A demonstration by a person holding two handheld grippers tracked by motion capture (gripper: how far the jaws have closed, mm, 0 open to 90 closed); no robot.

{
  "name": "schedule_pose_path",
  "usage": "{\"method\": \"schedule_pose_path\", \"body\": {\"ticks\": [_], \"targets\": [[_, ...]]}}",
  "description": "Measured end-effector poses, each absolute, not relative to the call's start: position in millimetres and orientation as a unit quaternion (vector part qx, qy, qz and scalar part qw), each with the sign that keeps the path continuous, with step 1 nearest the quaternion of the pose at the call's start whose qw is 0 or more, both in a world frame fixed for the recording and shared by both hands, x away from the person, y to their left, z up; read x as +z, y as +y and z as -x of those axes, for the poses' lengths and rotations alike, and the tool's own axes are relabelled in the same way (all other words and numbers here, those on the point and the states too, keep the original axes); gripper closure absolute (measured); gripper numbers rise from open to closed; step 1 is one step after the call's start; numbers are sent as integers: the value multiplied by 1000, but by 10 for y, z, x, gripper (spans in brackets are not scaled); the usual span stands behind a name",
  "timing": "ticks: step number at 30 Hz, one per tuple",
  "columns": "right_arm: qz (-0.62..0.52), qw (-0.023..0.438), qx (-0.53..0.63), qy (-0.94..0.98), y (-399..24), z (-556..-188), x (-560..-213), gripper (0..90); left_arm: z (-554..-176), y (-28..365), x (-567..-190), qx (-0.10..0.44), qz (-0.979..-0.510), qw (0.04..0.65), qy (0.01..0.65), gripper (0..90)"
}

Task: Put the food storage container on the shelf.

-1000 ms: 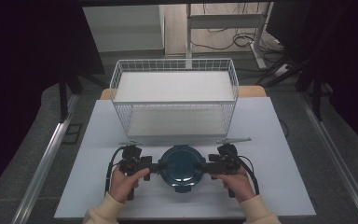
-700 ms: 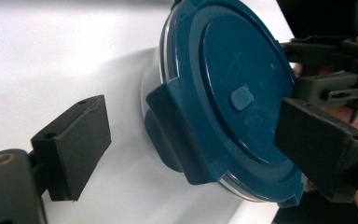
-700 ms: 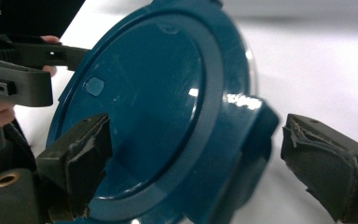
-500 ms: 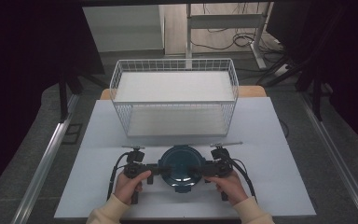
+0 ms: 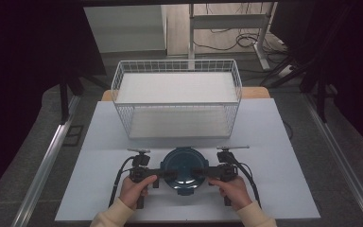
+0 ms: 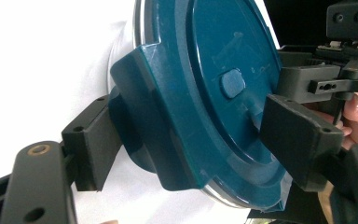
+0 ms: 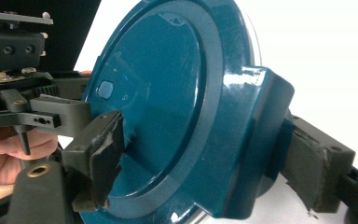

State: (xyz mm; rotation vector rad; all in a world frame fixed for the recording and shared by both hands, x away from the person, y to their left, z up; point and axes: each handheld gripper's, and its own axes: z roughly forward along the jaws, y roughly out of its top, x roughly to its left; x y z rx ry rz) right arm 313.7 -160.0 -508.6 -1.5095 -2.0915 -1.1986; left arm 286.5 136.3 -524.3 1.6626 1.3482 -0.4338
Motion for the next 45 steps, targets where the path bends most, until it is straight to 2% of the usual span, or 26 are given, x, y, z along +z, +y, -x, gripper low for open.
{"method": "schedule_pose_path", "body": {"ticks": [27,33,45], "targets": [[522,127,-458,-709,-1686,-3025,-4984,353,-2772,1447,-5113,-155,-673,473,547,357],[508,108,-468,-714,-1669,-2992,-4932,365,-2732,1459,-5034,-133,-680,476,542,387],[491,86,-480,-722,-1647,-2950,-4827,366,-2698,1483,-4959,-131,-679,487,533,391]]}}
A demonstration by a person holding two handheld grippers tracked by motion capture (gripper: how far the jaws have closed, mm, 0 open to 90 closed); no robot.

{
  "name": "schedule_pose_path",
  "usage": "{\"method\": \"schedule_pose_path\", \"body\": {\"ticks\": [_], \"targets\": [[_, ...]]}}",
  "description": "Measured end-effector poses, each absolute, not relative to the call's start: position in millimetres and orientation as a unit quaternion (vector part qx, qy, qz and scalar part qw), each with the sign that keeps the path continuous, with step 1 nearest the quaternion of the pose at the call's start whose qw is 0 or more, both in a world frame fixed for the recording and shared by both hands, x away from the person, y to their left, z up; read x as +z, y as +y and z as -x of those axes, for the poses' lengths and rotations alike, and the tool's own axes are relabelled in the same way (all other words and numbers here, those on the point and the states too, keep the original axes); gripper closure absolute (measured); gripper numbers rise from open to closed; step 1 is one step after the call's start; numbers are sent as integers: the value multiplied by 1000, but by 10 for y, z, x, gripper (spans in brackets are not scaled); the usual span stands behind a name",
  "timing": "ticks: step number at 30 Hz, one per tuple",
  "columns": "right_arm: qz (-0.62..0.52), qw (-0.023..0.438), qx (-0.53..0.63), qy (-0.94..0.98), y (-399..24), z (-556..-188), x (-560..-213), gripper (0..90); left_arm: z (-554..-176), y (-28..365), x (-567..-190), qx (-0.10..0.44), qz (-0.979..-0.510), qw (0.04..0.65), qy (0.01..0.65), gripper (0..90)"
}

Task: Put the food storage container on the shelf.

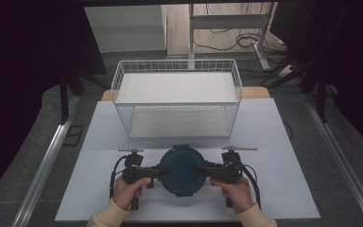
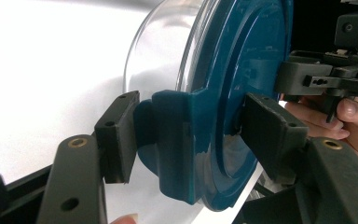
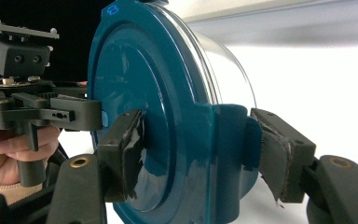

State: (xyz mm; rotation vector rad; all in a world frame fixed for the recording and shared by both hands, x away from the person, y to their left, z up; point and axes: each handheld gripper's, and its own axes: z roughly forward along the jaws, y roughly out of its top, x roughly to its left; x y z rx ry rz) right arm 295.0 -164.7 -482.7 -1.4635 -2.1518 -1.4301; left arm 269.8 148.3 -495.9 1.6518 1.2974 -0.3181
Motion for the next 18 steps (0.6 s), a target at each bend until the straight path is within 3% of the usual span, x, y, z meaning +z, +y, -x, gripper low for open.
{"method": "schedule_pose_path", "body": {"ticks": [18], "targets": [[464,55,-501,-729,-1625,-2859,-4603,376,-2635,1536,-4778,-119,-679,507,518,394]]}}
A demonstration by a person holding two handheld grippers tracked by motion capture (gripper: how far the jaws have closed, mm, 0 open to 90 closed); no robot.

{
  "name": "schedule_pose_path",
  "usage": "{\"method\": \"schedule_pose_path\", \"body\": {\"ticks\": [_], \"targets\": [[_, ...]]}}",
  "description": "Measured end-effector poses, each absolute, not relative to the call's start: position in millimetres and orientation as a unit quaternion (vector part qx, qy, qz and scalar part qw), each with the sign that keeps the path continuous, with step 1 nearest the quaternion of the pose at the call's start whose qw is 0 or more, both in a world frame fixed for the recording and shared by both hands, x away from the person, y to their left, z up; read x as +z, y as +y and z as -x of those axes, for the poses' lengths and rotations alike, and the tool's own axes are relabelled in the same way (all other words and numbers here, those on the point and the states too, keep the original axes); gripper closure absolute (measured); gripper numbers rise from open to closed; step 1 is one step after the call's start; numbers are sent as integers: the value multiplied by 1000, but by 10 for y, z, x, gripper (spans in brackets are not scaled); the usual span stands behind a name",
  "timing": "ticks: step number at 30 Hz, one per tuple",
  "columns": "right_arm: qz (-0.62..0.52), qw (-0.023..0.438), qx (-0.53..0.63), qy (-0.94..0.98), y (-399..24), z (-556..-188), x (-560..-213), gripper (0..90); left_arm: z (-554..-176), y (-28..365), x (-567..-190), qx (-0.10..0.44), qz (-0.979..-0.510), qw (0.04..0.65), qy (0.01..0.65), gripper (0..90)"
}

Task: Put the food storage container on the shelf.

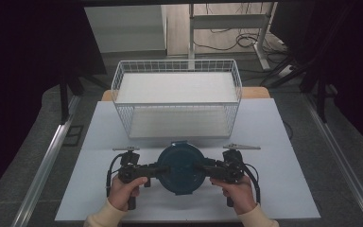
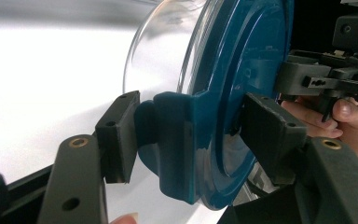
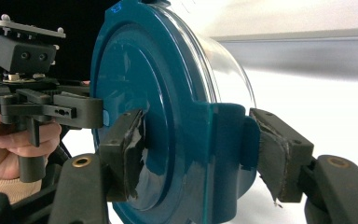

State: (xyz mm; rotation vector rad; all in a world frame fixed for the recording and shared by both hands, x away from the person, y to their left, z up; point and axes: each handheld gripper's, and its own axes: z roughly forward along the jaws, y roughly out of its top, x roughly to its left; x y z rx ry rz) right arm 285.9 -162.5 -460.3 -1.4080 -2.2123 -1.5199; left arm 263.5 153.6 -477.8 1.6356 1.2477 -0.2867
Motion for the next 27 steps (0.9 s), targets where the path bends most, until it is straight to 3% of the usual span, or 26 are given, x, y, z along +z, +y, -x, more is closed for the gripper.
{"method": "schedule_pose_path", "body": {"ticks": [27], "targets": [[432,30,-513,-741,-1634,-2812,-4363,384,-2584,1542,-4598,-105,-679,525,502,394]]}}
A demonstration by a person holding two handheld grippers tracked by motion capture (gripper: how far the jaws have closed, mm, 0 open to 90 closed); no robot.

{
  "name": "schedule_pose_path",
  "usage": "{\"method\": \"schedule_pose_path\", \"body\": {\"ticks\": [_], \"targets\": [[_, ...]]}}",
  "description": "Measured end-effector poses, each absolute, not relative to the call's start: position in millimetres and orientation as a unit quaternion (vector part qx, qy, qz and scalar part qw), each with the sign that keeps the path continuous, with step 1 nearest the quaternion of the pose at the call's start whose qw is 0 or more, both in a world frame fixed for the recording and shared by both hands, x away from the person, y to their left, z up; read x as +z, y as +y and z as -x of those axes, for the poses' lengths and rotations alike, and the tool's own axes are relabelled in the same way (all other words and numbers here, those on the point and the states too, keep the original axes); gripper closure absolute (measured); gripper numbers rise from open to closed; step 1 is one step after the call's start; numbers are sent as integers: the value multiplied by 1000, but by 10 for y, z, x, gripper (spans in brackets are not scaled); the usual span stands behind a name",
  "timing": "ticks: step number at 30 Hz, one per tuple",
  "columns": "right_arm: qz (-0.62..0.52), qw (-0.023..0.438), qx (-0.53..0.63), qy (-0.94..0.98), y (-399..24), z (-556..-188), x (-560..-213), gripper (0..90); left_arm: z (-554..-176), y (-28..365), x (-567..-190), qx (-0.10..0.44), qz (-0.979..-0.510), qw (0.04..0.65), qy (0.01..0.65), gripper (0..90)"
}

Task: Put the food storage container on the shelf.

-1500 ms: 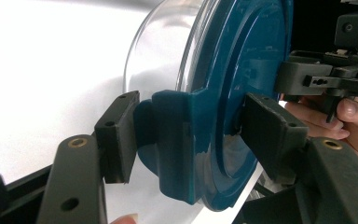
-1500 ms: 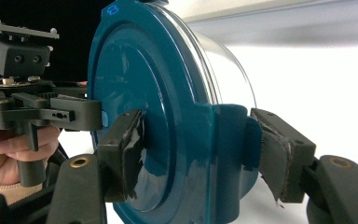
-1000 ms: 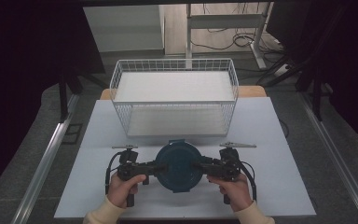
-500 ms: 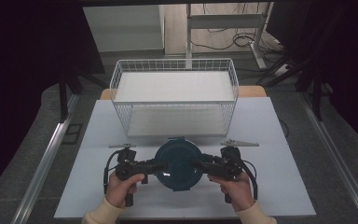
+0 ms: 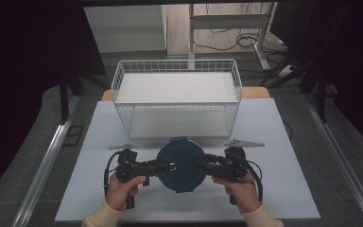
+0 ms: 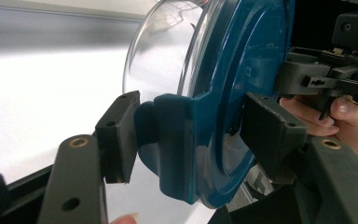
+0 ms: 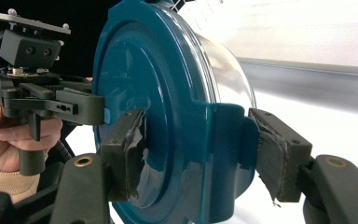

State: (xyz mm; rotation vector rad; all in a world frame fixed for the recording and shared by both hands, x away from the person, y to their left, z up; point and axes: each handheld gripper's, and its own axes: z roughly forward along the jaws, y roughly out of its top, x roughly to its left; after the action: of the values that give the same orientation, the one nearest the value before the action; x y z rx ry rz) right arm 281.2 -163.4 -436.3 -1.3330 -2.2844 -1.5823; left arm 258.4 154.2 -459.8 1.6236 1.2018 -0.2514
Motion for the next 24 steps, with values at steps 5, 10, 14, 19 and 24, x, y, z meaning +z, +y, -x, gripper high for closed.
{"method": "schedule_pose_path", "body": {"ticks": [5,10,14,19,24], "targets": [[432,30,-513,-741,-1629,-2812,-4350,384,-2586,1549,-4579,-104,-679,525,502,394],[430,28,-517,-740,-1617,-2810,-4316,387,-2591,1562,-4533,-98,-681,527,499,394],[425,22,-520,-741,-1608,-2831,-4232,388,-2628,1581,-4437,-93,-680,533,495,394],[421,20,-523,-741,-1565,-2933,-4138,388,-2714,1627,-4341,-86,-676,537,496,393],[410,12,-523,-747,-1505,-3054,-3952,388,-2809,1679,-4193,-82,-672,546,493,393]]}}
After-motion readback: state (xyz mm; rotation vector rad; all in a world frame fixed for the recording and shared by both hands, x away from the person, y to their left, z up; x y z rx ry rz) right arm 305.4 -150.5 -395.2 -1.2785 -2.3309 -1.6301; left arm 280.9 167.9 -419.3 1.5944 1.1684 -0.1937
